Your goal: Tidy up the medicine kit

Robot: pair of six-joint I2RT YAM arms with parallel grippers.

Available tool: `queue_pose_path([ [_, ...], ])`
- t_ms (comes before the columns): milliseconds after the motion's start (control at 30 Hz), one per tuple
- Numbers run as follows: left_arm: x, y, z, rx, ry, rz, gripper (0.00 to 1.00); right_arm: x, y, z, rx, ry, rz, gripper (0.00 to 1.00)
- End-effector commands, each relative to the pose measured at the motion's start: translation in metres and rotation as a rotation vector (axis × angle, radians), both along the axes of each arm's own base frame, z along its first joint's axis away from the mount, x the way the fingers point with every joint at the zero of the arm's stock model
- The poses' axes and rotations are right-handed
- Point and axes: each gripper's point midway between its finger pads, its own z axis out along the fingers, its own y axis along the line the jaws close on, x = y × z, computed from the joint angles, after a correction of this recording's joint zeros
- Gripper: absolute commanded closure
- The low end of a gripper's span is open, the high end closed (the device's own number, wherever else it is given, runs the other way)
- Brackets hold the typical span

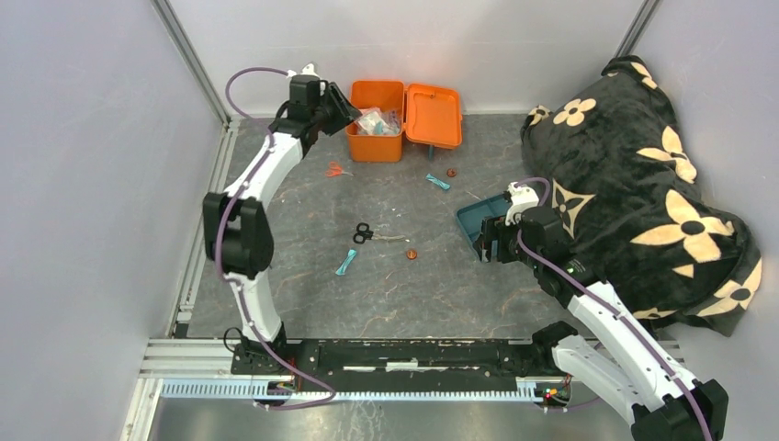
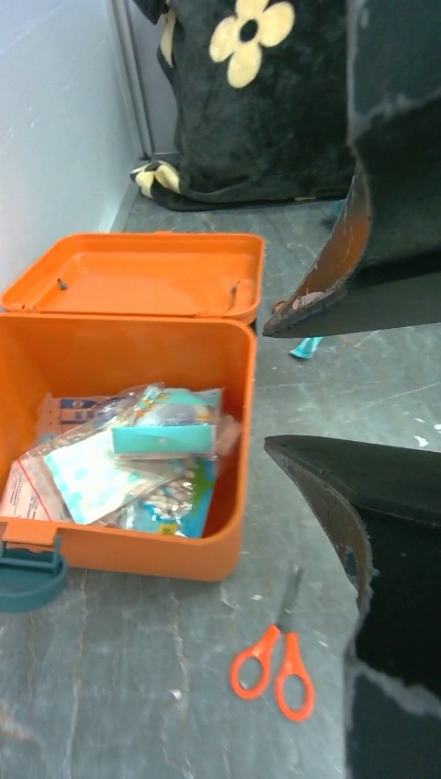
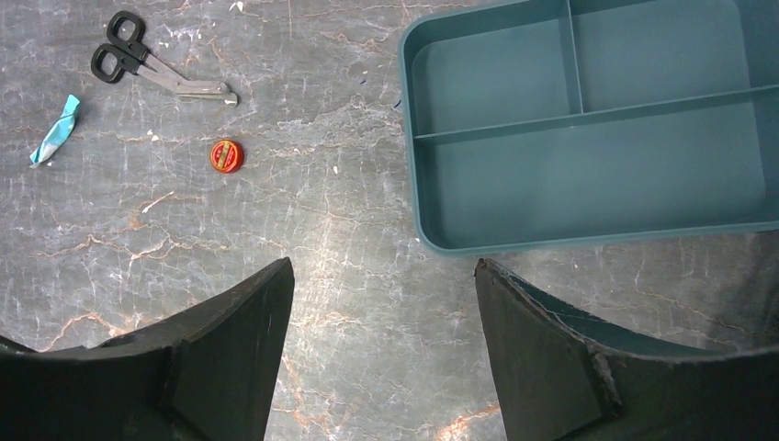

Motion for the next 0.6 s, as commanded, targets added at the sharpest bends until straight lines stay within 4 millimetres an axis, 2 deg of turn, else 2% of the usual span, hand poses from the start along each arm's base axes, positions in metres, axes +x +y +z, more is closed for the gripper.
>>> queue_pose_path([
  [0,-0.049,0.020,0.064,0.063,-0.113,0.015,0.49,0.009,-0.003,0.019,0.002,-0.072,-0.025,0.21],
  [267,-0.129,0.056,0.043,0.181,-0.042,0.054,0.41,0.015,-0.024,0.014,-0.073,-0.073,-0.129,0.21],
  [367,-0.153,0.065,0.028,0.214,-0.007,0.050,0.38,0.018,-0.031,0.014,-0.103,-0.069,-0.162,0.21],
  [567,-0.196,0.075,-0.001,0.262,0.056,0.021,0.35,0.021,-0.025,0.012,-0.110,-0.036,-0.137,0.20],
])
